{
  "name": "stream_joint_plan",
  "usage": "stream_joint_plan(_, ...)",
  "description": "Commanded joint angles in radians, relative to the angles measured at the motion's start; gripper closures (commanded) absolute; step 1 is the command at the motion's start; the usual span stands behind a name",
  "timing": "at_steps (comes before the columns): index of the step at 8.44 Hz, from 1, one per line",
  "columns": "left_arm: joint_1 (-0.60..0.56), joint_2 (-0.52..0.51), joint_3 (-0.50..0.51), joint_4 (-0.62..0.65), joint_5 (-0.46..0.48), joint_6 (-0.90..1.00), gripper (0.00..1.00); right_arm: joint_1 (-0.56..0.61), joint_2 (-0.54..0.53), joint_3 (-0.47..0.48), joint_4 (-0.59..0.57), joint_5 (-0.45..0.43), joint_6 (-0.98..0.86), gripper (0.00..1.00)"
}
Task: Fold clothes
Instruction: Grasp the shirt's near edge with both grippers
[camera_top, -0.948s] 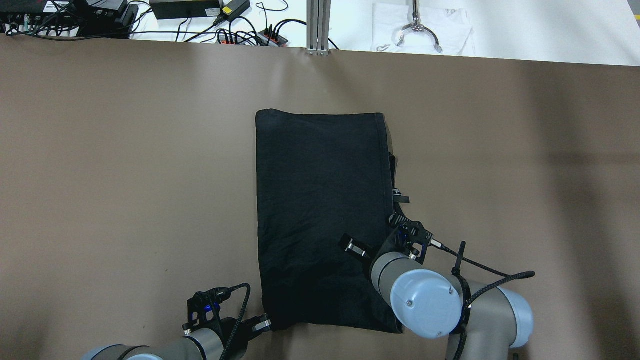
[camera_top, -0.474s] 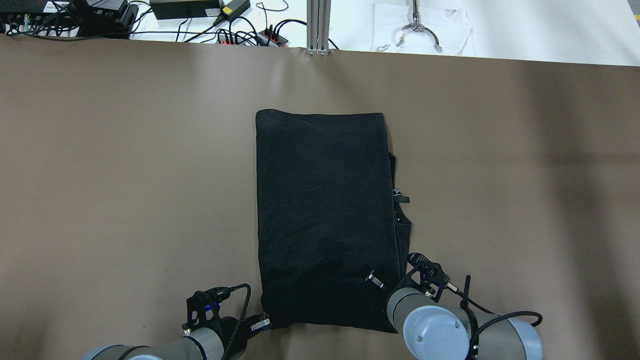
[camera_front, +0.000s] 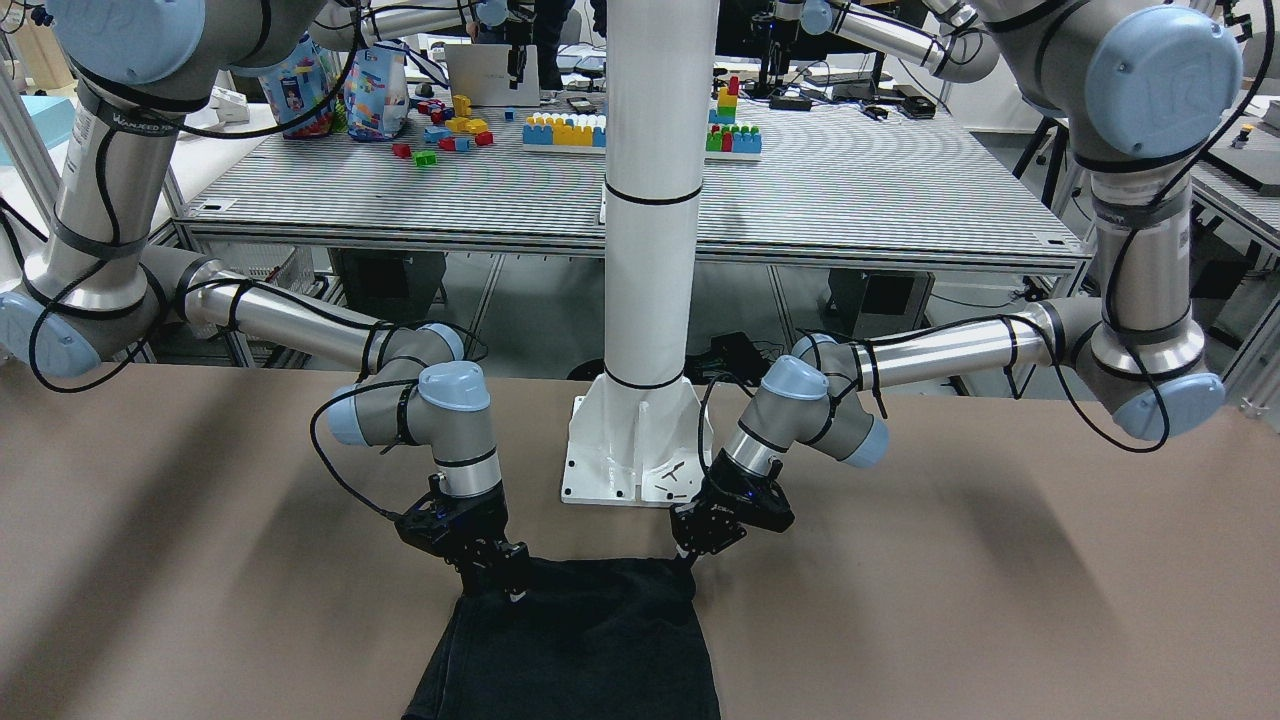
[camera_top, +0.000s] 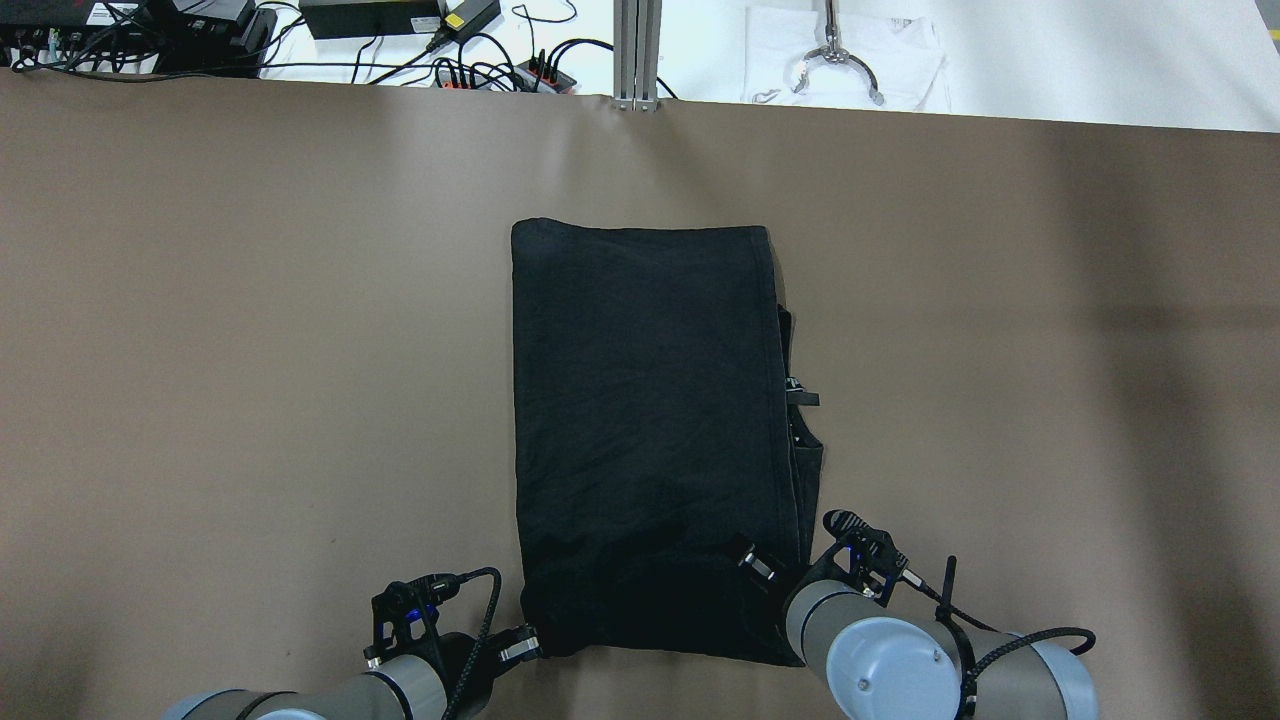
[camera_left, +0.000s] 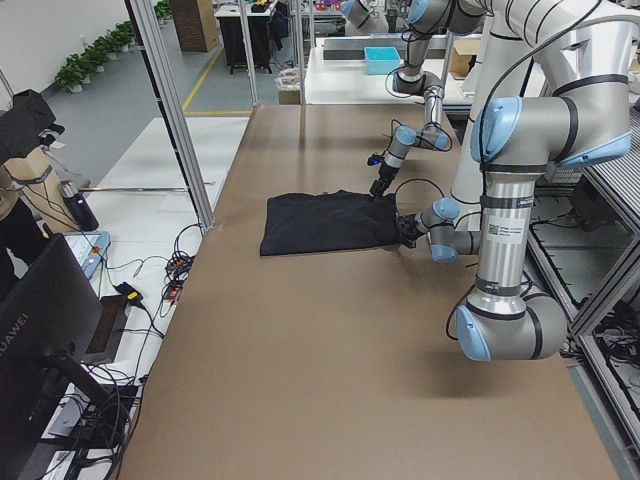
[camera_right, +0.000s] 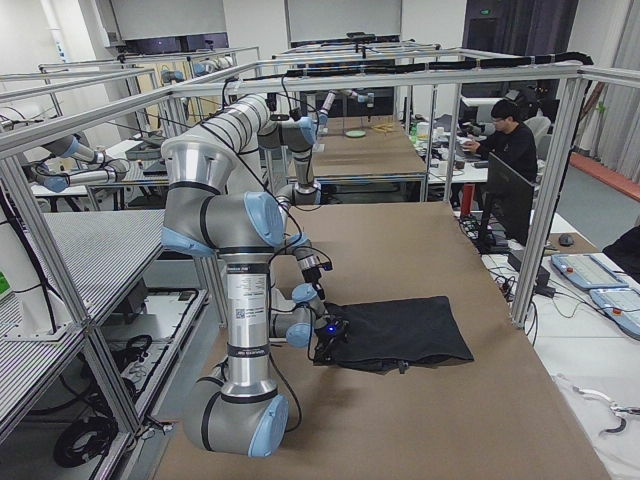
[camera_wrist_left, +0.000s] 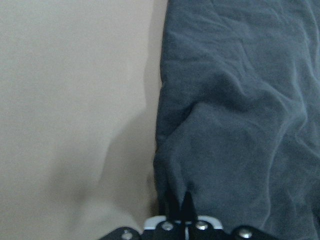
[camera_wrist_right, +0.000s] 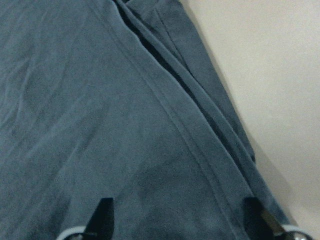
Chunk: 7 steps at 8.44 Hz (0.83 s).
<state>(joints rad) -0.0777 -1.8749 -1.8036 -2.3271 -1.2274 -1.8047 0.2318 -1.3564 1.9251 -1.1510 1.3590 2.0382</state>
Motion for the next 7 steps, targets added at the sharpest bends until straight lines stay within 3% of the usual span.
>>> stream_joint_plan(1, -0.001, 0.003, 0.001, 0.000, 0.002, 0.002, 1.00, 0.004, -0.026, -0.002, 0.033, 0.002, -0.028, 0.08)
stream_joint_plan(3, -0.001, 0.005, 0.001, 0.000, 0.005, 0.004, 1.00, 0.003, -0.088, -0.023, 0.156, 0.000, -0.058, 0.07)
stream_joint_plan(5, -0.002, 0.007, 0.003, 0.000, 0.006, 0.004, 1.00, -0.002, -0.084, -0.064, 0.201, 0.000, -0.056, 0.10)
stream_joint_plan(6, -0.004, 0.007, 0.003, 0.000, 0.006, 0.004, 1.00, -0.003, -0.083, -0.066, 0.201, -0.006, -0.044, 0.17)
stream_joint_plan(7, -0.004, 0.007, 0.003, 0.000, 0.005, 0.004, 1.00, 0.001, -0.081, -0.067, 0.201, -0.011, -0.036, 0.36)
